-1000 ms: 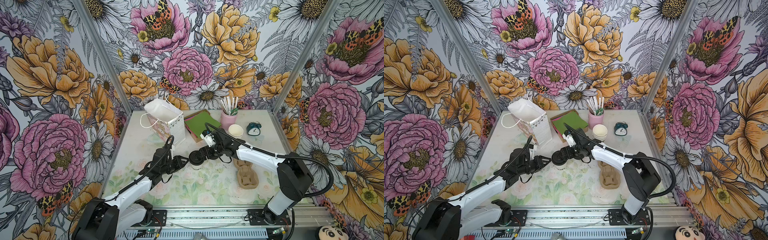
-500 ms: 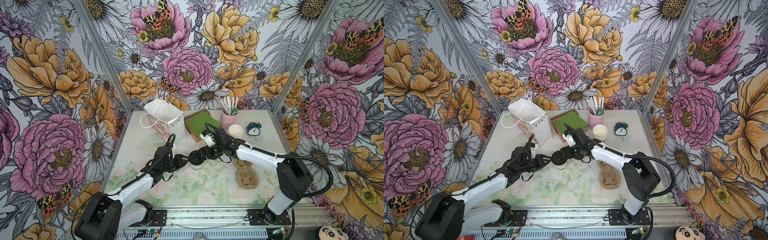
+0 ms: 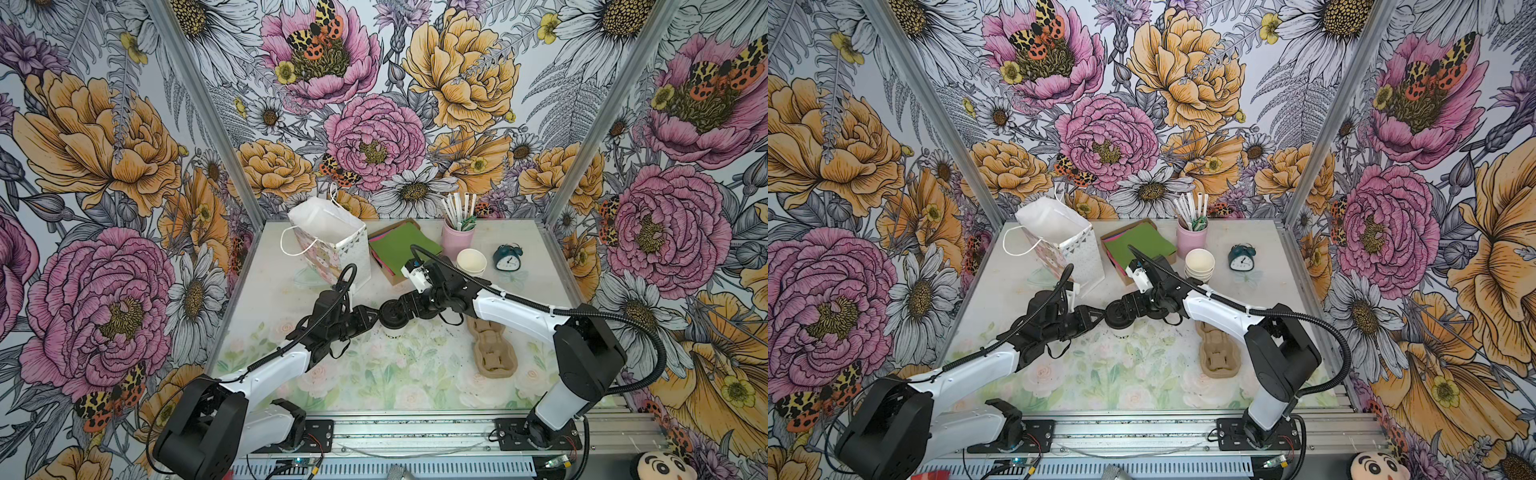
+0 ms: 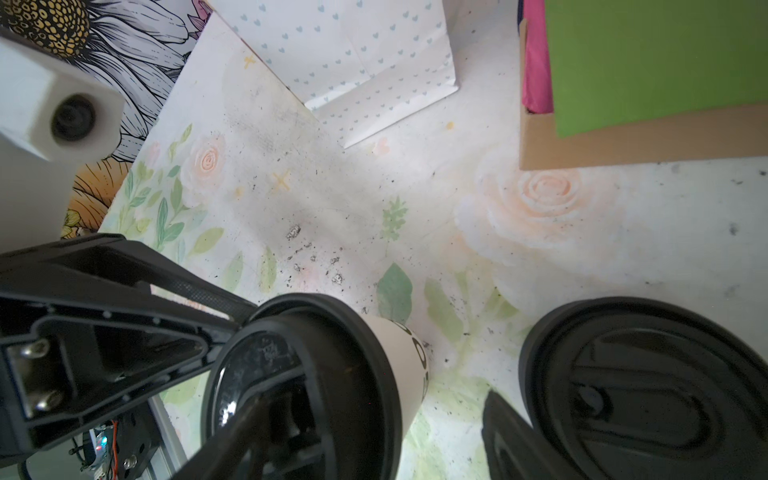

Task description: Pack the takeout coffee

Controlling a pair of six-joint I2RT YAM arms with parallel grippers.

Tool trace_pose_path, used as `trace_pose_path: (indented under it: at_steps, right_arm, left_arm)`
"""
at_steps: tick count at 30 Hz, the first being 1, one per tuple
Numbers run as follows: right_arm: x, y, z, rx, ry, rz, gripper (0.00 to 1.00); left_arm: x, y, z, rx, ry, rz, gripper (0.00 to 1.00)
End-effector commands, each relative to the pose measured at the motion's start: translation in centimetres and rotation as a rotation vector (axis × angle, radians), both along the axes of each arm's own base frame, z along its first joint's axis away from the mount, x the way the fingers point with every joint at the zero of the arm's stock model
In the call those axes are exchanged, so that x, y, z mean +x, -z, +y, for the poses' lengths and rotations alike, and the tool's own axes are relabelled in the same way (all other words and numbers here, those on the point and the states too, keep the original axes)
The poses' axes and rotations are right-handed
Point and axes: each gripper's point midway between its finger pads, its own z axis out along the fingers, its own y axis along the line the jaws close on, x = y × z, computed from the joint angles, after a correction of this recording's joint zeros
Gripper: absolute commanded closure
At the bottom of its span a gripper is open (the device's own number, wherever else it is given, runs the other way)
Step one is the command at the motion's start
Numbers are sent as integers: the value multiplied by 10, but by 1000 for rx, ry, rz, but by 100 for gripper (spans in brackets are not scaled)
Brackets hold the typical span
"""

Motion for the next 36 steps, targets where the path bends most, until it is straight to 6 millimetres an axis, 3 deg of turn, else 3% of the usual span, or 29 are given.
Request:
trace_pose_path:
  at_steps: [1,6,10,13,19,22,28,36]
  right_arm:
    - [-47,88,-48,-289,-7,214,19]
    - [-50,91,-49,-290,-4,226,20]
    - [-51,92,-49,-292,-2,235,20]
    - [-49,91,-48,-288,2,232,20]
    - [-48,90,-48,-288,10,231,20]
    - [-47,90,-48,-288,13,232,20]
    - [-46,88,-45,-282,7,229,20]
    - [-44,88,-43,-280,4,228,20]
  left_arm:
    - [-39,73,17,186,16,204,75]
    - [-49,87,22,218,11,233,75]
    - [-50,85,25,212,6,222,75]
    - [-42,62,20,170,15,169,72]
    - [-20,-13,7,21,53,-1,62]
    - [-22,-31,4,-25,67,-25,61]
    - [-35,-29,-7,-74,104,-5,63]
    - [-35,-13,-9,-58,107,33,65]
